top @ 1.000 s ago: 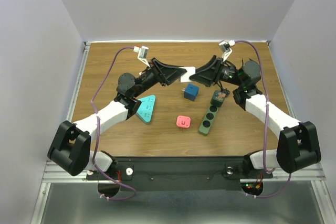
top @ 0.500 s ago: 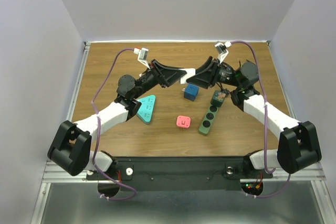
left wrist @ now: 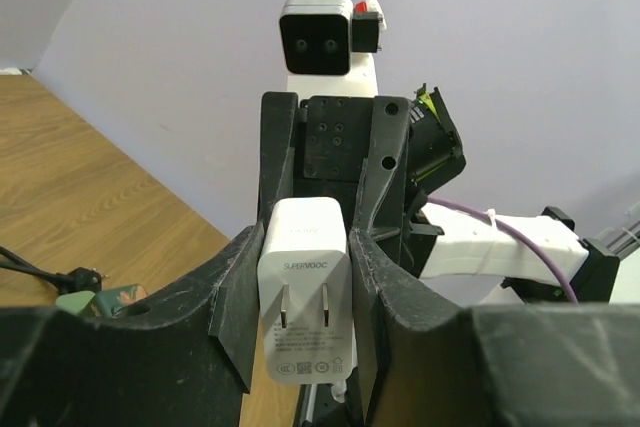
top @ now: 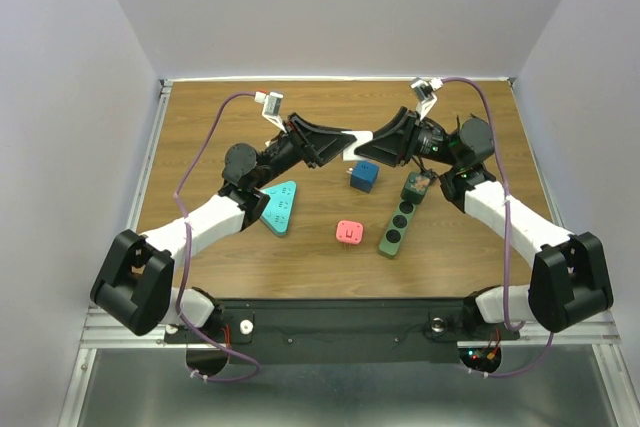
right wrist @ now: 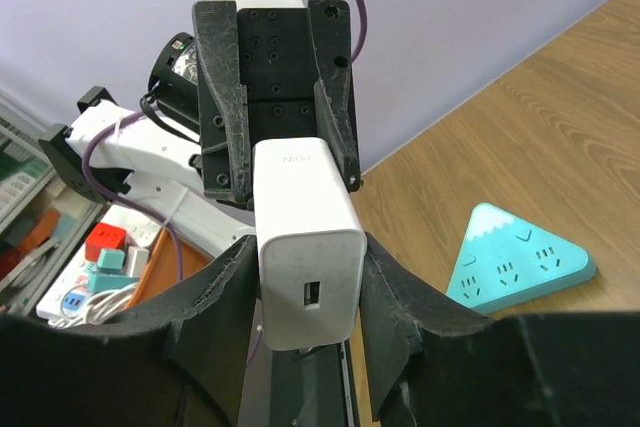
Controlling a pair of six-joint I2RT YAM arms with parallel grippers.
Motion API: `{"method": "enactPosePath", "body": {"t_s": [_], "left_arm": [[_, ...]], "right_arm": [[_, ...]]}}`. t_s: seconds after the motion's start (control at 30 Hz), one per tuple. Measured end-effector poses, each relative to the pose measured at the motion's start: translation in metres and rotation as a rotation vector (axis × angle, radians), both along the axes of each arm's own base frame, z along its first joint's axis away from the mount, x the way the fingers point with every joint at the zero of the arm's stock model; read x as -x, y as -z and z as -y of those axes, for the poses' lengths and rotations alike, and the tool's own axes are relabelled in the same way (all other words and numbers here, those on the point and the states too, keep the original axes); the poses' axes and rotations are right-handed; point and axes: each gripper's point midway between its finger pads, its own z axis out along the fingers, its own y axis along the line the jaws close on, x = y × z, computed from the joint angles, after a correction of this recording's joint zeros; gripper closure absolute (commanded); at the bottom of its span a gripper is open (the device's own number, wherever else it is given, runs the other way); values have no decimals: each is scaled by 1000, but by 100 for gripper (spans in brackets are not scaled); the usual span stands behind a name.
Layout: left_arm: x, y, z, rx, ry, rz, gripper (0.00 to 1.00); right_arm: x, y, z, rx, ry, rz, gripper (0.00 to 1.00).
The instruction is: Insert the plug
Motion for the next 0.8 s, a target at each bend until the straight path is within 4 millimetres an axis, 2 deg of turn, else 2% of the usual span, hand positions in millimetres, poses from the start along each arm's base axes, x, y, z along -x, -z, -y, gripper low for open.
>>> {"method": "enactPosePath", "body": {"t_s": [0.03, 0.07, 0.17, 0.2, 0.4, 0.5, 0.6, 0.7, 0.8], "left_arm": [[0, 1, 1, -4, -1, 0, 51], [-1, 2, 1, -10, -7, -1, 38], [-8, 13, 1, -51, -44, -28, 22], [-9, 16, 1, -58, -52, -40, 20], [-17, 26, -13, -145, -180, -86, 14], [-25, 35, -31, -189, -278, -119, 14], [-33, 55, -48, -250, -370, -175, 14], [-49, 87, -70, -345, -513, -280, 14], [-59, 129, -99, -468, -649, -394, 14]], "right_arm": [[0, 0, 0, 0, 1, 0, 100], [-1, 1, 0, 1, 2, -1, 100], [-3, -1, 1, -2, 22, 15, 100], [-4, -2, 1, -3, 28, 25, 100], [-7, 1, 3, 1, 58, 43, 100], [-11, 8, 7, 14, 75, 43, 100], [-22, 20, 16, 67, 123, 50, 100], [-38, 36, 23, 183, 205, 62, 99], [-52, 50, 30, 288, 274, 80, 100]]}}
